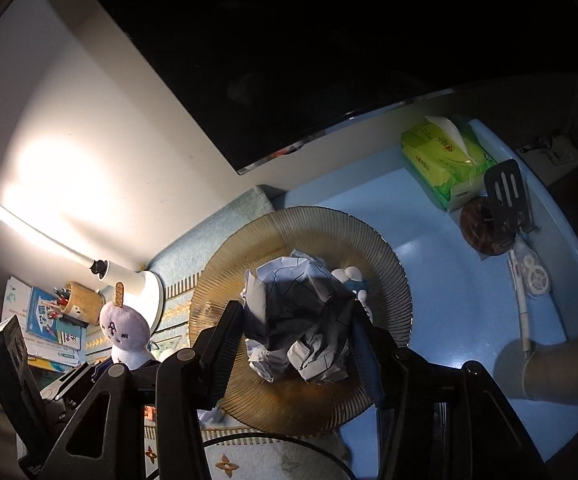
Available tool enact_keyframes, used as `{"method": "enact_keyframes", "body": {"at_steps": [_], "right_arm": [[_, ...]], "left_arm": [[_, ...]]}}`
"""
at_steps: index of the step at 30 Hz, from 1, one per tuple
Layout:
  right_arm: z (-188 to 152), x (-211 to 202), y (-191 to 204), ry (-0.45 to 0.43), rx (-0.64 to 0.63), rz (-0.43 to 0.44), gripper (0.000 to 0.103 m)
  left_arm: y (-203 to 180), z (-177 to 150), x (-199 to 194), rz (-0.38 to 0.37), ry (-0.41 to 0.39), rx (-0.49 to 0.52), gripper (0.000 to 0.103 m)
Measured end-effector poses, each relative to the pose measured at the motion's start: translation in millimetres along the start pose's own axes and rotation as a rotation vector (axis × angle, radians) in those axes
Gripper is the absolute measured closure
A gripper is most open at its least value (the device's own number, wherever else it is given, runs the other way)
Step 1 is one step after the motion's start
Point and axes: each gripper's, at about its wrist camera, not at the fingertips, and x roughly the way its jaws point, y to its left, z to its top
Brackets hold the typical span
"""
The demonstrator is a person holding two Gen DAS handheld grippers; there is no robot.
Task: Organize objects
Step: 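Carry dango plush and checked paper onto the glass plate and open both grippers, then move both grippers back toward the remaining items on the rug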
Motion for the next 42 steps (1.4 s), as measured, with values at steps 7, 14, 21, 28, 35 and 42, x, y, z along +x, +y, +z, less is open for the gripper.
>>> {"method": "enact_keyframes", "body": {"at_steps": [7, 14, 21, 28, 35, 42], "right_arm": [[10.4, 28.8, -8.0, 0.057, 0.015, 0.001, 0.049], [15.2, 38.3, -10.5, 0.057, 0.025, -0.004, 0.038], [10.0, 36.8, -7.8, 0.067, 0.028, 0.005, 0.038], [-0.6, 25.7, 13.6, 0.057, -0.024, 0.022, 0.038], [-19.7, 17.4, 41.7, 0.056, -0.095, 0.038, 0.038], [-51.1, 32.4, 90.4, 0.127, -0.179, 0.093, 0.038]], "left_arm": [[-0.9, 15.7, 26.3, -0.033, 0.017, -0.014, 0.027], [14.1, 10.2, 25.7, -0.043, 0.012, -0.056, 0.023], [34.8, -14.2, 13.3, -0.038, 0.014, -0.118, 0.023], [69.9, -46.7, -14.2, -0.001, -0.008, -0.214, 0.023], [153.5, -89.4, -63.9, 0.084, -0.072, -0.440, 0.023], [232.2, -135.3, -107.9, 0.150, -0.128, -0.633, 0.023]]}}
